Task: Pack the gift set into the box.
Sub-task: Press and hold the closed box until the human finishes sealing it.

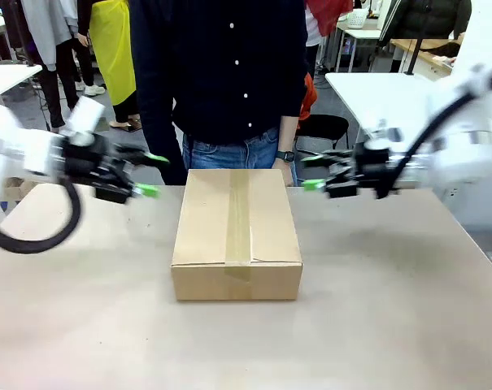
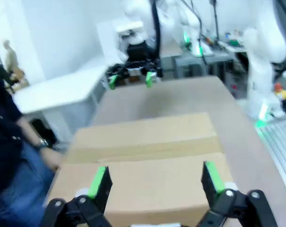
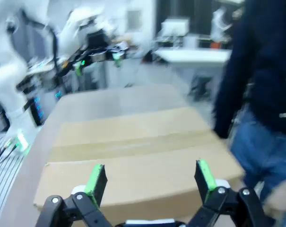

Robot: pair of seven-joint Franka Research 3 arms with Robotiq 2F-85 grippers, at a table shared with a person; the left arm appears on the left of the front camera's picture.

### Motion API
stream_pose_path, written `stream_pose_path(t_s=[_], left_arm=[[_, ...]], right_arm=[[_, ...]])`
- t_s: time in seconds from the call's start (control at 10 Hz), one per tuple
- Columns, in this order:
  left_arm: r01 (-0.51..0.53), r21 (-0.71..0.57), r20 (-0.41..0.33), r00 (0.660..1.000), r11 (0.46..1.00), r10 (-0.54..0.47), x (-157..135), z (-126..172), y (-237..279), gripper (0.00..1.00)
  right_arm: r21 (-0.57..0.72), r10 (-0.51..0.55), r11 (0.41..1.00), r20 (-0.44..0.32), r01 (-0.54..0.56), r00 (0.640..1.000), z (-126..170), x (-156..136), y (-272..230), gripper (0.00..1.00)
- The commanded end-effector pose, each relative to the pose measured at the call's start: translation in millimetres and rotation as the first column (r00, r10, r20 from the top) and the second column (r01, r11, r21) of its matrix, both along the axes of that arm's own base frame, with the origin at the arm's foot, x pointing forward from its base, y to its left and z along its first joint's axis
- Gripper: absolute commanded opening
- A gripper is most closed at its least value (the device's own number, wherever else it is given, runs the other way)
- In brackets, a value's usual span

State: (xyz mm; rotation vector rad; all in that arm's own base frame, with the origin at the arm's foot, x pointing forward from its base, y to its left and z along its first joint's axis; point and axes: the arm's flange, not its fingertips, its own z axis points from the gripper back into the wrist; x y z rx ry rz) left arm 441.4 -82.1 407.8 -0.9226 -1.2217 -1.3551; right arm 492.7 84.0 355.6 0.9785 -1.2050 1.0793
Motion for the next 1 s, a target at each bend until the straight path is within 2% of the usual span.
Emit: stream_pose_path(t_s=[0.0, 0.1, 0.2, 0.3, 0.9], left_arm=[[-0.116, -0.159, 0.057, 0.99, 0.981, 0.126, -27, -11, 68, 1.0], [-0.178, -0.288, 0.018, 0.981, 0.941, 0.191, -29, -20, 95, 1.0], [-0.325, -0.382, -0.079, 0.944, 0.865, 0.32, -25, -33, 111, 1.0], [-0.139, -0.169, 0.015, 0.99, 0.976, 0.144, -33, 6, 86, 1.0], [-0.139, -0.169, 0.015, 0.99, 0.976, 0.144, -33, 6, 86, 1.0]], right_arm=[[0.166, -0.225, 0.963, 0.065, 0.212, 0.972, -13, -44, -62, 1.0], [0.269, -0.342, 0.909, 0.039, 0.319, 0.939, -24, -54, -87, 1.0], [0.314, -0.443, 0.848, -0.02, 0.426, 0.896, -37, -57, -98, 1.0], [0.172, -0.252, 0.954, 0.005, 0.247, 0.968, -7, -43, -87, 1.0], [0.172, -0.252, 0.954, 0.005, 0.247, 0.968, -7, -43, -87, 1.0]])
